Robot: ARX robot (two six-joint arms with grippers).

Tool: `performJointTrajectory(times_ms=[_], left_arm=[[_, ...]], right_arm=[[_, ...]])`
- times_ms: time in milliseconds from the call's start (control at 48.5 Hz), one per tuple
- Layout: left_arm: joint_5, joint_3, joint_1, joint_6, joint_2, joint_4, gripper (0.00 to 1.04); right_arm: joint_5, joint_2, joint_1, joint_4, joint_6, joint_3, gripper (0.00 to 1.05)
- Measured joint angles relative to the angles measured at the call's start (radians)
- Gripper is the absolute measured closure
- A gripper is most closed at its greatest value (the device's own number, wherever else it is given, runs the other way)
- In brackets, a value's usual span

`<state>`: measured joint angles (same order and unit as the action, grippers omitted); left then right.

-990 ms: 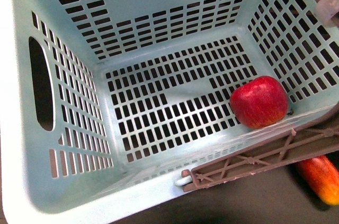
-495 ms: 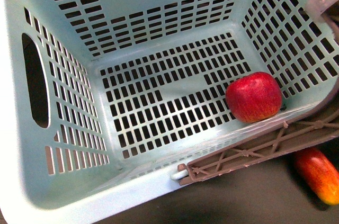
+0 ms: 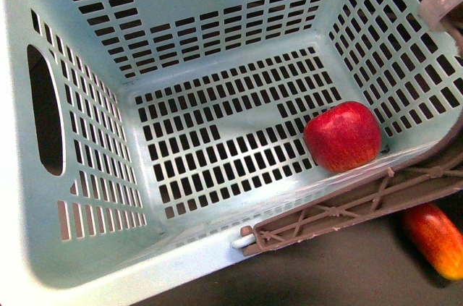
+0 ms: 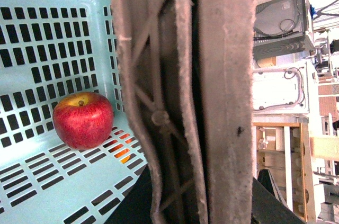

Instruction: Pick apple with right arm and hold basket with left

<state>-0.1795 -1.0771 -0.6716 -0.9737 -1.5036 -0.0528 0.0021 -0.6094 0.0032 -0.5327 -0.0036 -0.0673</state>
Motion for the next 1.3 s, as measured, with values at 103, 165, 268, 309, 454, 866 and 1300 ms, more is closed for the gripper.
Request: performJointTrajectory(times_ms=[103,165,268,309,454,866,1300], left_arm=[[0.000,0.000,0.000,0.000,0.000,0.000,0.87],[0.000,0.000,0.000,0.000,0.000,0.000,0.87],[0.000,0.000,0.000,0.000,0.000,0.000,0.87],[0.001,0.000,0.000,0.000,0.000,0.000,0.87],[0.000,0.000,0.000,0.000,0.000,0.000,0.87],[0.000,0.000,0.000,0.000,0.000,0.000,0.87],[0.000,0.000,0.000,-0.001,0.000,0.000,0.87]], right_arm=[[0.000,0.058,0.000,0.040,0.000,0.017,1.03],[0.000,0.082,0.000,0.059,0.000,0.023,1.03],[0.000,0.109,0.000,0.046,0.000,0.049,1.03],[-0.002,0.117,0.000,0.050,0.001,0.050,1.03],[-0.001,0.182,0.000,0.109,0.001,0.050,1.03],[-0.001,0.352,0.000,0.274,0.001,0.050,1.03],[-0.001,0.592,0.000,0.525,0.002,0.050,1.03]])
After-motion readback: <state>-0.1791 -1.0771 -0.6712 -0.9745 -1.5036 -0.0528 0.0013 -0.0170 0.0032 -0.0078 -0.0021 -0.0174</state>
